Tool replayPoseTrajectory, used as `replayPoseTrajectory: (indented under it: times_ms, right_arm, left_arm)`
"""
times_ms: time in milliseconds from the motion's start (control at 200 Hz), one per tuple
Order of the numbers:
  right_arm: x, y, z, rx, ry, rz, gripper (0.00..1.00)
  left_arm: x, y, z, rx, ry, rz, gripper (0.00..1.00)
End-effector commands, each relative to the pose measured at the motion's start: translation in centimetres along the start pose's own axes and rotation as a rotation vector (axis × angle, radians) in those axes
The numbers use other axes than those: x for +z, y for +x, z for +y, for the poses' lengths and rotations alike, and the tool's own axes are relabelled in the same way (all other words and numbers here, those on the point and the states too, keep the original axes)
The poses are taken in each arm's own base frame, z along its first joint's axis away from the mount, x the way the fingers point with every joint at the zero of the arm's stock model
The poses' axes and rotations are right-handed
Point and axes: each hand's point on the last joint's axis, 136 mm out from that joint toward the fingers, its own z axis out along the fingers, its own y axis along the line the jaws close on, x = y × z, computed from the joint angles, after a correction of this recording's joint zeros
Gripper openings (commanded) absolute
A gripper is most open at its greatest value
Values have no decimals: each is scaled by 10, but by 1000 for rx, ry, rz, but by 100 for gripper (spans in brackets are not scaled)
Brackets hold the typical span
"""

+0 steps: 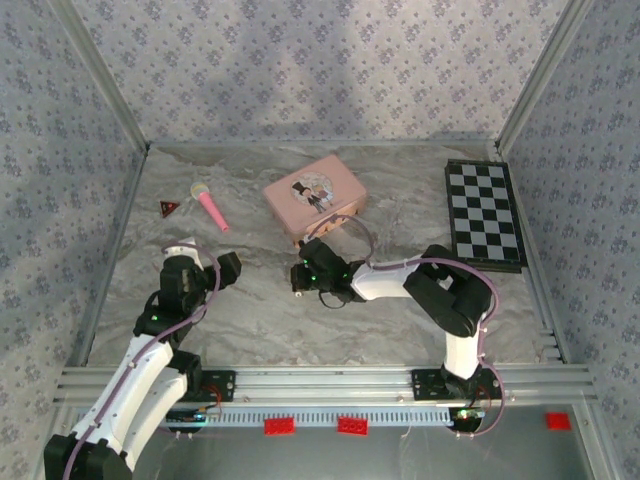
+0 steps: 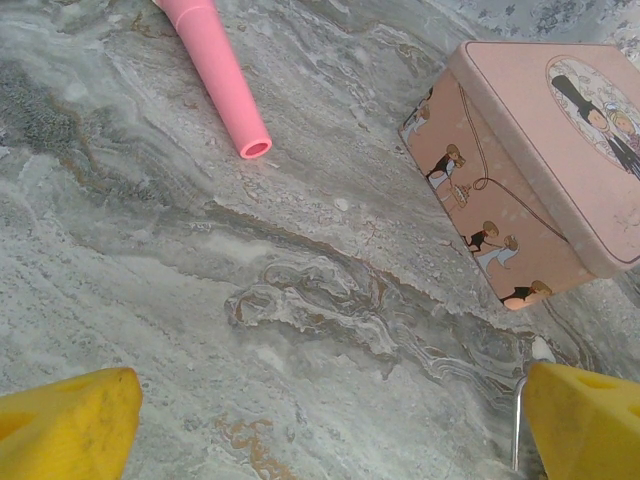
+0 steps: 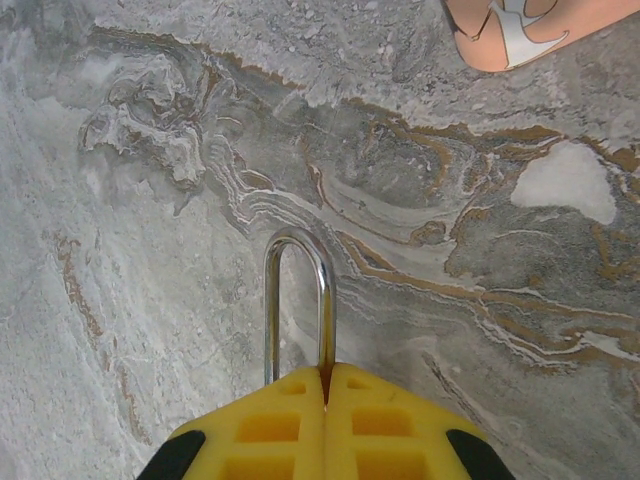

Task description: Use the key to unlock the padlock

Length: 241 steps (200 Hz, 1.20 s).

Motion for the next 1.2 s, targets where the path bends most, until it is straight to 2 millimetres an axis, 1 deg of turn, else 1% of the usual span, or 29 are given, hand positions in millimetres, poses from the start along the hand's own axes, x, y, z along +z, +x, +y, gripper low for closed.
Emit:
replayPoseTrajectory:
  times_ms: [0, 90, 185, 245, 375, 470, 545, 630, 700, 750, 790, 820, 875, 939, 984, 1074, 1109, 1129, 1134, 1174, 1199]
  right_arm:
    - [2, 5, -7, -23, 46, 23, 0]
    - [2, 5, -6, -21, 45, 25, 3]
    - [1, 4, -5, -24, 42, 25, 14]
    - [-2, 2, -1, -33, 19, 12, 19]
    - [-13, -4, -2, -61, 29, -3, 25]
    - [-26, -12, -2, -118, 60, -17, 28]
    - [-43, -24, 1, -191, 74, -41, 29]
    - [-68, -43, 8, -304, 80, -86, 30]
    - [-88, -56, 18, -440, 64, -120, 31]
    - [-101, -63, 20, -547, 71, -132, 32]
    - [-112, -65, 25, -633, 48, -125, 31]
    - [-120, -65, 25, -731, 38, -108, 31]
    - [-135, -71, 12, -855, 79, -100, 32]
    - [-152, -84, -11, -889, 151, -102, 35]
    - [-164, -98, -30, -875, 210, -122, 35]
    - [-193, -128, -69, -804, 340, -212, 39]
    - [-205, -140, -87, -762, 417, -270, 47]
    - [-214, -148, -98, -733, 467, -312, 55]
    - [-214, -148, -98, -733, 467, -312, 55]
    - [-232, -158, -126, -654, 569, -400, 70]
    - [-242, -162, -142, -606, 609, -451, 77]
  left_arm:
    - [-2, -6, -2, 3, 9, -21, 98]
    - [-2, -6, -2, -5, 10, -19, 98]
    - [-2, -6, -3, -3, 14, -17, 98]
    - [-3, -7, -4, 3, 14, -17, 98]
    - [-3, -9, -5, 13, 15, -14, 98]
    - [-4, -14, -7, 21, 15, -23, 98]
    - [-7, -26, -8, 22, 1, -51, 99]
    - [-13, -54, -14, -8, -19, -116, 100]
    - [-12, -76, -26, 0, 1, -161, 100]
    - [-10, -89, -31, 10, -3, -181, 100]
    - [-8, -96, -33, 16, -10, -194, 100]
    - [-8, -101, -35, 17, -11, -208, 100]
    - [-9, -107, -40, 23, 7, -243, 100]
    - [-10, -111, -44, 37, 20, -275, 100]
    - [-9, -113, -44, 53, 12, -286, 100]
    - [-4, -114, -35, 68, -57, -285, 100]
    - [-4, -113, -32, 64, -72, -292, 100]
    - [-3, -112, -31, 61, -70, -303, 100]
    - [-3, -112, -31, 61, -68, -305, 100]
    - [-2, -107, -29, 57, -52, -326, 100]
    - [-2, -104, -26, 51, -51, -343, 100]
